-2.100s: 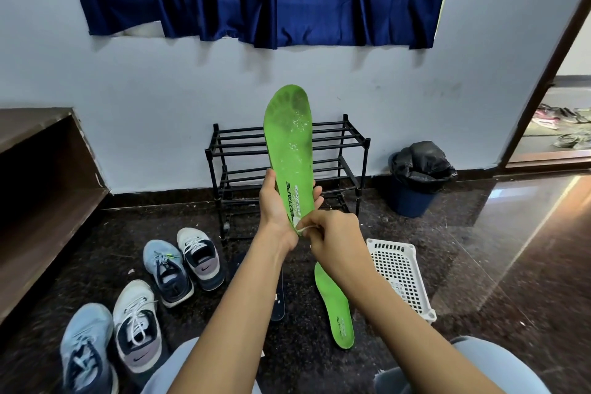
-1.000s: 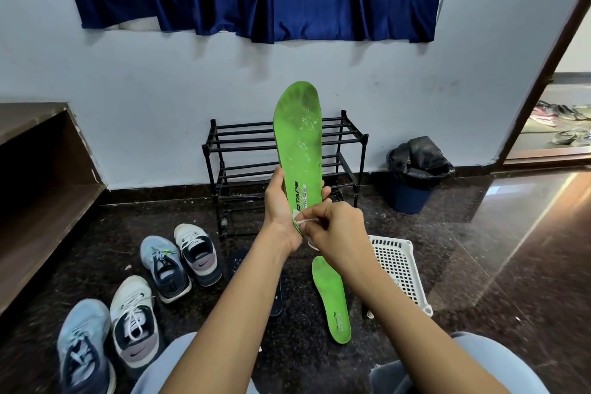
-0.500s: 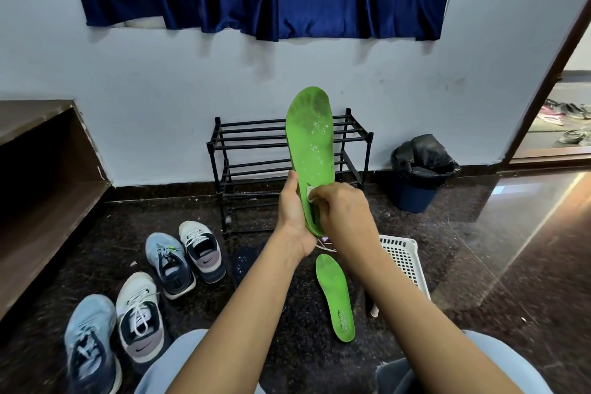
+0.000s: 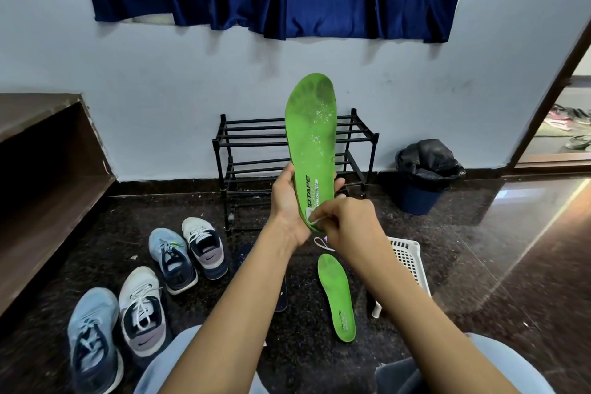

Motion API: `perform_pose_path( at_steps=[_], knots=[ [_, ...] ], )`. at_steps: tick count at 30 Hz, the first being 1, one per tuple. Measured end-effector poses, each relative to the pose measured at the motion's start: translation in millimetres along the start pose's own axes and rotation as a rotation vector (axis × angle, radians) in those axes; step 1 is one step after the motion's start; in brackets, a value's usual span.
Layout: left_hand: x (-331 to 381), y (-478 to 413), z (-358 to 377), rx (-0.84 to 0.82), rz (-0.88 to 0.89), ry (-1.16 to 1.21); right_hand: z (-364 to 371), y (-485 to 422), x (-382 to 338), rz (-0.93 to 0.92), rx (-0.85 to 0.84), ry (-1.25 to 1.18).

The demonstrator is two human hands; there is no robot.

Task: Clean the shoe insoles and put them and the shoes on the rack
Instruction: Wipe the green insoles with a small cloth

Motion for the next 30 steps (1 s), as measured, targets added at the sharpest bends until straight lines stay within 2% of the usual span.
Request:
perform_pose_path(
  at_steps=[5,12,16,20,25,30],
  knots=[
    [-3.2,0.0,2.6,0.000,0.015,-0.031,0.5,3.0,7.9,0.022,0.019,-0.042],
    [-25.1,6.6,10.9,-0.023,-0.024,-0.061,-21.0,-13.8,7.5,-0.022,0.351,-0.054],
    [-30.8,10.3,14.1,-0.055,-0.060,-0.056,-28.7,-15.8,6.0,-0.040,0.426,-0.075],
    [-22.5,7.6,10.1,-0.053,-0.037,-0.052,-26.7,-15.4,4.2,-0.048,0.371,-0.138],
    [-8.4,2.8,7.4,-0.050,0.005,-0.020,-4.3,-5.2,10.8,0.070,0.116,-0.134],
    [0.0,-0.3,6.9,-0.071,0.044,-0.025,-4.3,8.0,10.4,0.079,0.016,-0.143]
  ],
)
Point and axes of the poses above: each hand's wrist, its own y-axis away from the middle knuckle, its own z-axis out of the palm, x = y × z, the point moved 8 cm from there along -y, towards the middle knuckle, and after that the axes turned 10 degrees about z, right-handed, at the moved point
